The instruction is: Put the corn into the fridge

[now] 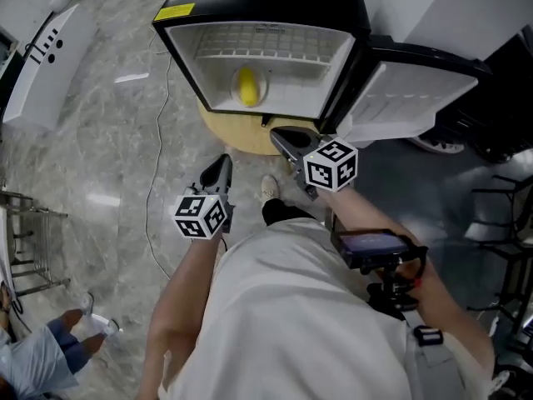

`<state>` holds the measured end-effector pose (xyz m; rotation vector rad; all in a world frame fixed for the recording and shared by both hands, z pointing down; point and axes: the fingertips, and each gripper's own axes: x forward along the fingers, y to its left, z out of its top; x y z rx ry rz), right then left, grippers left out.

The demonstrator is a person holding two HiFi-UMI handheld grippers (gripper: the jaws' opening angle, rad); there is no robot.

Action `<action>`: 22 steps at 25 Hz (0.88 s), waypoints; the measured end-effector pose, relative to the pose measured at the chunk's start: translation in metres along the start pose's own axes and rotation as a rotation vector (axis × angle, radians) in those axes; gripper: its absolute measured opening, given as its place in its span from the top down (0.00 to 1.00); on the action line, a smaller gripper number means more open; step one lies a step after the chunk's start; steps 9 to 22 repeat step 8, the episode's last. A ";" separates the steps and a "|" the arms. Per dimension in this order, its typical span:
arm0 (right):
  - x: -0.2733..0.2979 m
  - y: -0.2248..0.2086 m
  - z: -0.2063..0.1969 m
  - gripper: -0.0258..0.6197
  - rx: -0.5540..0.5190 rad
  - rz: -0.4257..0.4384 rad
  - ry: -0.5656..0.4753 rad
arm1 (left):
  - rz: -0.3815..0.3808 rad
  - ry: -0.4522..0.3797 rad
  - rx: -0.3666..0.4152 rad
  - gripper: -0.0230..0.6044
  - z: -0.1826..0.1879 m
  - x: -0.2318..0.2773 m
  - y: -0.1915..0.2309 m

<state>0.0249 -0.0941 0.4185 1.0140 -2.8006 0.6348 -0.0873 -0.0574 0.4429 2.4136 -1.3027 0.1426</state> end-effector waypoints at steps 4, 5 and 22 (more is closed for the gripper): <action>-0.010 0.002 -0.003 0.95 0.006 -0.007 0.005 | -0.010 0.005 -0.005 0.95 -0.005 0.001 -0.011; -0.010 0.003 -0.003 0.95 0.002 -0.006 0.006 | -0.011 0.006 -0.005 0.95 -0.006 0.001 -0.013; -0.011 0.007 -0.002 0.95 -0.010 0.003 0.011 | -0.011 0.013 0.000 0.95 -0.009 0.001 -0.018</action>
